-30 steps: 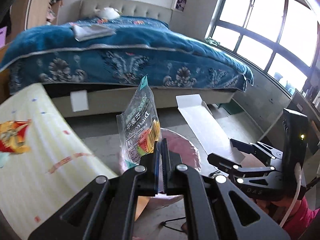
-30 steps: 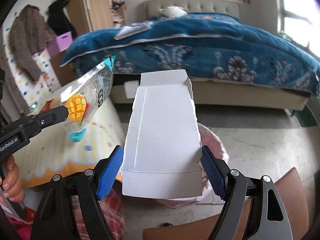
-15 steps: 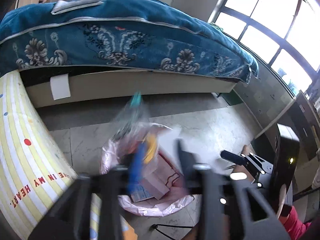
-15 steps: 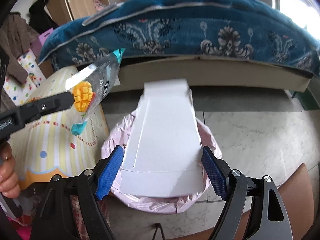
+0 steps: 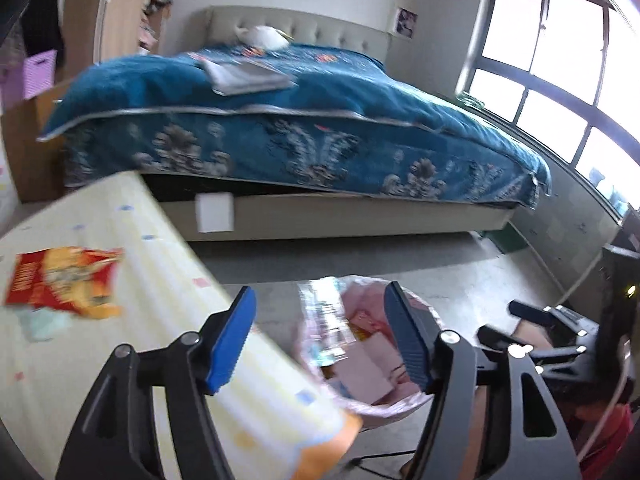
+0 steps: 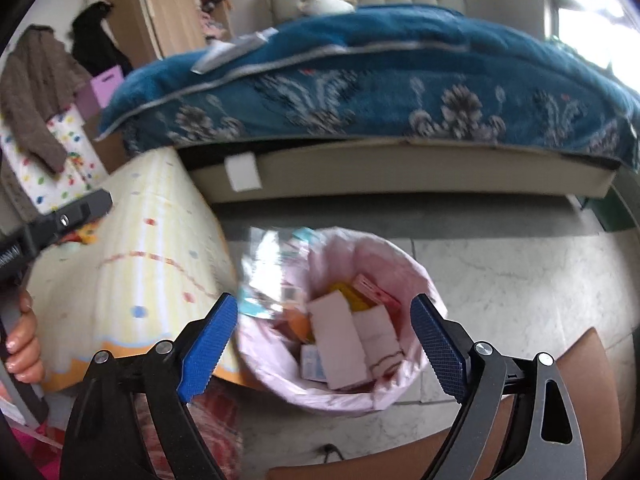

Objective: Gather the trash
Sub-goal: 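Move both open tools back over the table toward the red packet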

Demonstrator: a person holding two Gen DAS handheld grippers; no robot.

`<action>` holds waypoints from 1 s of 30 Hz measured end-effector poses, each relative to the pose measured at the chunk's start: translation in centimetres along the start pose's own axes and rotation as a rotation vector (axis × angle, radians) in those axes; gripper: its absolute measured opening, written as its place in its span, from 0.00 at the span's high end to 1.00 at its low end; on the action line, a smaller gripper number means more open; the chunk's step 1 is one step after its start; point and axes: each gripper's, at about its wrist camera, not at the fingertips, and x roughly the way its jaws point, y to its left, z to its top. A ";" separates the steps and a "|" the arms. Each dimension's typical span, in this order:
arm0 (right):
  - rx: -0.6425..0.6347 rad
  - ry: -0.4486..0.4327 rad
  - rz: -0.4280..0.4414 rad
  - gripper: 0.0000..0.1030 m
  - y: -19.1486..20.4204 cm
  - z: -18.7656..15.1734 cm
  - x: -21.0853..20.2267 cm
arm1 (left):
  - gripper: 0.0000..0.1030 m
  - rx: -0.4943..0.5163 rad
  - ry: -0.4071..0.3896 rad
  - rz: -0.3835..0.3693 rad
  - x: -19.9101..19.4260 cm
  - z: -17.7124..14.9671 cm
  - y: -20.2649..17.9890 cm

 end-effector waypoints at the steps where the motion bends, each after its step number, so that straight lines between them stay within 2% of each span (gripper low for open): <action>1: -0.014 -0.009 0.008 0.15 0.7 0.2 -0.6 | 0.35 -0.006 -0.011 0.024 -1.2 -0.4 0.7; 3: -0.034 -0.020 0.019 0.14 1.7 0.4 -1.2 | 0.31 -0.019 -0.026 0.078 -3.2 -1.0 1.9; 7: -0.067 -0.036 0.040 0.12 4.7 1.0 -2.2 | 0.27 -0.044 -0.065 0.162 -6.8 -2.5 4.4; 11: -0.105 -0.047 0.106 0.10 8.9 1.5 -4.0 | 0.24 -0.098 -0.093 0.242 -10.4 -4.0 7.3; 19: -0.207 -0.072 0.230 0.08 14.5 1.4 -5.7 | 0.13 -0.182 -0.134 0.436 -17.4 -6.5 12.5; 23: -0.279 -0.068 0.298 0.08 18.5 1.4 -5.9 | 0.11 -0.231 -0.146 0.491 -19.9 -7.6 14.6; 30: -0.341 -0.081 0.339 0.07 23.2 1.3 -7.0 | 0.10 -0.270 -0.148 0.565 -22.4 -8.4 16.8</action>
